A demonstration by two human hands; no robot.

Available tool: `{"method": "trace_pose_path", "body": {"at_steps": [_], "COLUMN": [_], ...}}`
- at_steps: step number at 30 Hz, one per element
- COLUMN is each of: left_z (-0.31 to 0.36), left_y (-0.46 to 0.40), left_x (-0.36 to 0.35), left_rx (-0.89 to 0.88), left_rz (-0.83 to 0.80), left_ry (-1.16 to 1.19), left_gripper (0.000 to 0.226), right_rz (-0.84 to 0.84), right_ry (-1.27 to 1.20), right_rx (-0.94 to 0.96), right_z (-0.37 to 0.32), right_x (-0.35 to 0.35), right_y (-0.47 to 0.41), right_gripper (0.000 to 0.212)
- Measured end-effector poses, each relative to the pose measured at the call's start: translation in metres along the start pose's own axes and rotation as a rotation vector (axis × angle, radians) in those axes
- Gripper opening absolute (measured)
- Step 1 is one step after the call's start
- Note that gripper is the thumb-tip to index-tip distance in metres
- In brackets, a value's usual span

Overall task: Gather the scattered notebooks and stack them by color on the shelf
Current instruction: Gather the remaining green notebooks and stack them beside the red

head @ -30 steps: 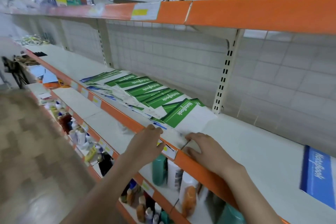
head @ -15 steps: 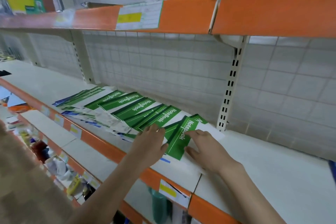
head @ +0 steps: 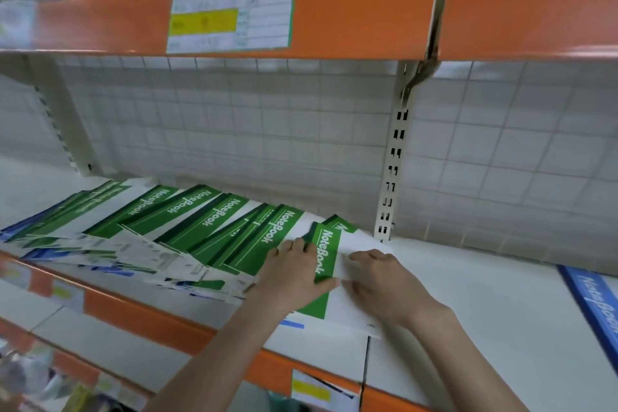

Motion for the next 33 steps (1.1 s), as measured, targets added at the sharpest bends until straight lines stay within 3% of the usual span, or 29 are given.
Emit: {"method": "trace_pose_path", "body": {"at_steps": [4, 9, 14, 17, 24, 30, 33], "left_z": [0.003, 0.005, 0.006, 0.005, 0.006, -0.01, -0.015], "left_y": [-0.007, -0.008, -0.013, -0.016, -0.014, -0.024, -0.03], "left_x": [-0.008, -0.013, -0.02, -0.021, -0.017, -0.013, -0.014], "left_rx": [-0.057, -0.094, -0.104, -0.116, -0.259, -0.143, -0.065], "left_rz": [-0.016, 0.018, 0.036, 0.069, 0.2, 0.144, 0.059], "left_ry": [-0.04, -0.038, 0.075, 0.188, 0.681, 1.008, 1.24], "left_gripper": [0.1, 0.101, 0.1, 0.105, 0.091, 0.077, 0.071], "right_rz": [-0.013, -0.049, 0.036, 0.156, 0.286, 0.335, 0.45], "right_ry": [-0.013, -0.05, -0.168, -0.279, -0.386, -0.478, -0.615], "right_rx": [-0.135, -0.225, -0.261, -0.306, -0.396, -0.491, -0.555], "right_z": [0.006, 0.004, -0.008, -0.009, -0.005, 0.0, 0.003], "right_x": [-0.006, -0.014, -0.015, -0.012, -0.018, -0.018, -0.015], "right_y": [0.003, 0.003, 0.002, 0.007, 0.014, 0.018, 0.015], "right_gripper": [0.045, 0.027, 0.038, 0.054, 0.058, 0.073, 0.072]}}
Point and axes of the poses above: each hand's wrist, its own y-axis away from the middle knuckle, its own x-axis out of the back of the hand, z = x × y, the point moved 3 cm from there along -y, towards the middle knuckle, and after that the axes turned 11 degrees about -y, right-handed, at the moved point
